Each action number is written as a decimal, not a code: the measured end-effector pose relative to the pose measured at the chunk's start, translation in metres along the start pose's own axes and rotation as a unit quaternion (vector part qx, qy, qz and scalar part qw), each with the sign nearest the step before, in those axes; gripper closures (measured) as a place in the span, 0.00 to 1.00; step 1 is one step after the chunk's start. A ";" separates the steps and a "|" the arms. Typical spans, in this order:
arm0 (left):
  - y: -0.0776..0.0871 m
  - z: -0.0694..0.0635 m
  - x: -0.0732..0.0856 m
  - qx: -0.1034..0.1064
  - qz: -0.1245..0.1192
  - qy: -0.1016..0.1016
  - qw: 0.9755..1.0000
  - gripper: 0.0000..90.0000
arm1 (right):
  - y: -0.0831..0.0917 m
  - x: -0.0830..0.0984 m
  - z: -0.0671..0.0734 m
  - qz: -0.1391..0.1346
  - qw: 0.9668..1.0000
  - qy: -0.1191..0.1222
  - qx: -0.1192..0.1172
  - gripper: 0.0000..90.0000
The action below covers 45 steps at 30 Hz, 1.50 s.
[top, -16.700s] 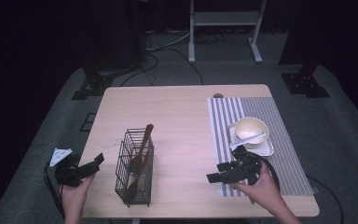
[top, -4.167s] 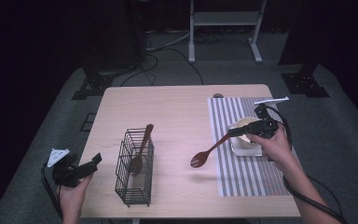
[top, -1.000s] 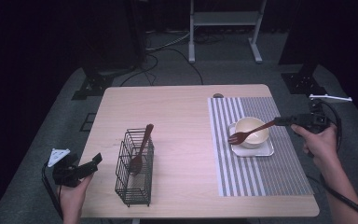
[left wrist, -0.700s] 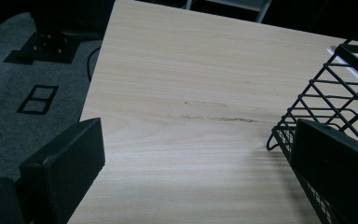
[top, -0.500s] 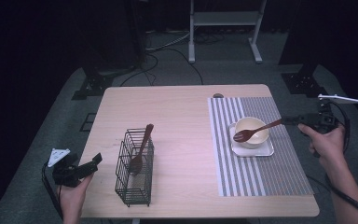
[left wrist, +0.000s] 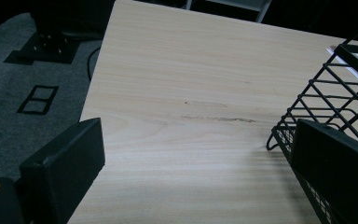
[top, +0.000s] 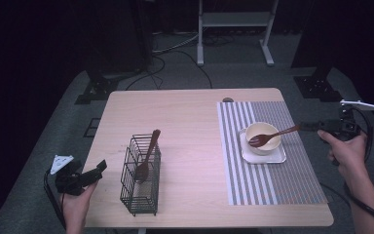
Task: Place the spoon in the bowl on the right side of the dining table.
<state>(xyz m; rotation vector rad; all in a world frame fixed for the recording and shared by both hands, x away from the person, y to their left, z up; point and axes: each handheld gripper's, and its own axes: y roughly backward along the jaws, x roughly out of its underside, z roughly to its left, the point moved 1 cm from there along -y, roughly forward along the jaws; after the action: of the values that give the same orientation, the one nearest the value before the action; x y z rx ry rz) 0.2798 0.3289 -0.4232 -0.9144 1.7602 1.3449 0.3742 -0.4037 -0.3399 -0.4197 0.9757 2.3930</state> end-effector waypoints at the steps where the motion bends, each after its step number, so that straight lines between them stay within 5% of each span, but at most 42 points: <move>1: 0.000 0.000 0.000 0.000 0.000 0.000 1.000 0.03 | 0.000 0.000 -0.001 -0.001 1.000 -0.001 0.000 0.93; 14: 0.000 0.000 0.000 -0.001 0.001 -0.001 1.000 0.03 | 0.006 0.000 -0.012 -0.017 1.000 -0.015 0.009 0.93; 45: -0.001 0.000 0.001 -0.002 0.002 0.000 1.000 0.03 | -0.013 0.004 -0.033 -0.022 0.999 -0.031 0.026 0.93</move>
<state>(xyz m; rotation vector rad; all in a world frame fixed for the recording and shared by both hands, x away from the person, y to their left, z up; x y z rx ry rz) 0.2802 0.3289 -0.4241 -0.9146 1.7605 1.3518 0.3813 -0.4185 -0.3720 -0.3418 0.9880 2.3226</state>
